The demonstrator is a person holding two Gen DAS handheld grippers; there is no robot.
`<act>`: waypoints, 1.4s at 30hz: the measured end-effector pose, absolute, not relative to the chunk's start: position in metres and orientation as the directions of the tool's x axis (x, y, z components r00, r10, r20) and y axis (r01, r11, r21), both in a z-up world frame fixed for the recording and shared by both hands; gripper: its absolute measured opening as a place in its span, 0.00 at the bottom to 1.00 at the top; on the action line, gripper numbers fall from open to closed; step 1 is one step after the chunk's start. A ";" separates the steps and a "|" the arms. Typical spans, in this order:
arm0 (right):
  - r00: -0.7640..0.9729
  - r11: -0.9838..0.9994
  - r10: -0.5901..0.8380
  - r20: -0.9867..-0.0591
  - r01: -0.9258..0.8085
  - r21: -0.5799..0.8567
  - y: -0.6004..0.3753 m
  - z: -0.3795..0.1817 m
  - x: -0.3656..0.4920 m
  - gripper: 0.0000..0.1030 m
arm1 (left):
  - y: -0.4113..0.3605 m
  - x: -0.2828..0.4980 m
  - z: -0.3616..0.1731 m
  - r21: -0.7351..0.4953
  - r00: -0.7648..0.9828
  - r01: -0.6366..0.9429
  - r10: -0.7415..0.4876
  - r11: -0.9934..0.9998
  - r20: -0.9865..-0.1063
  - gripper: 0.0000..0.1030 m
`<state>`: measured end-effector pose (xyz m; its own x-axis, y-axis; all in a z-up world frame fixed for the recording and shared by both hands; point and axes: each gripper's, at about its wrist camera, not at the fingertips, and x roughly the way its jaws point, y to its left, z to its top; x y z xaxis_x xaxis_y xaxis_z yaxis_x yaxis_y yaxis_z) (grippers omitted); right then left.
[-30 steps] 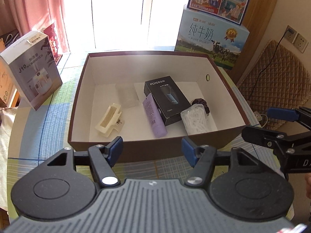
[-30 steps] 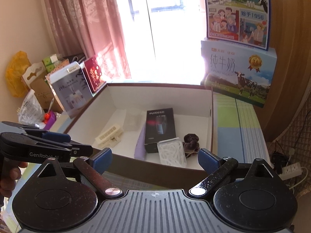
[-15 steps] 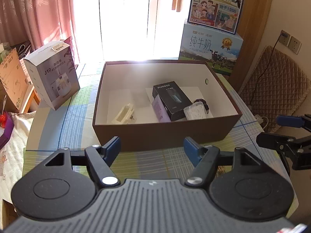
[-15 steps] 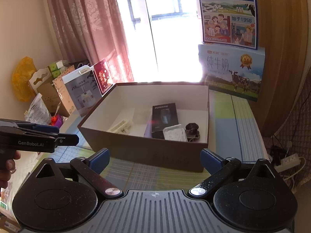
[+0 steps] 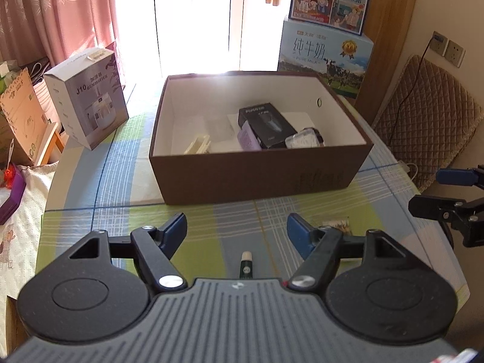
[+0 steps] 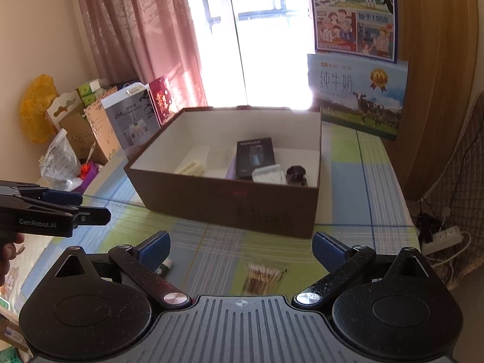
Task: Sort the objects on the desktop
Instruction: 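Withdraw both tools from the box toward the remaining table items, then lower the left tool onto the white pill bottle and grasp it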
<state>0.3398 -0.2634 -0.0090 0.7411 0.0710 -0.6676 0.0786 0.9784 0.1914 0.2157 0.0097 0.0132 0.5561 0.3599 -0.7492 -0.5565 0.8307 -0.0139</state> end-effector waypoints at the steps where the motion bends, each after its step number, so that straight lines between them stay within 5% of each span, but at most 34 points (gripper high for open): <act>1: 0.734 0.978 0.068 -0.676 0.085 0.191 -0.264 -0.013 0.339 0.95 | 0.009 0.215 0.009 -0.010 0.546 -0.558 0.359 0.830 -0.757 0.67; 28: 0.588 0.978 0.097 -0.803 0.092 0.185 -0.262 -0.074 0.326 0.95 | -0.020 0.203 -0.065 0.043 0.409 -0.512 0.288 0.858 -0.866 0.66; 42: 0.549 0.971 0.072 -0.833 0.151 0.184 -0.278 -0.093 0.325 0.95 | -0.019 0.219 -0.105 -0.057 0.353 -0.569 0.181 0.820 -0.918 0.59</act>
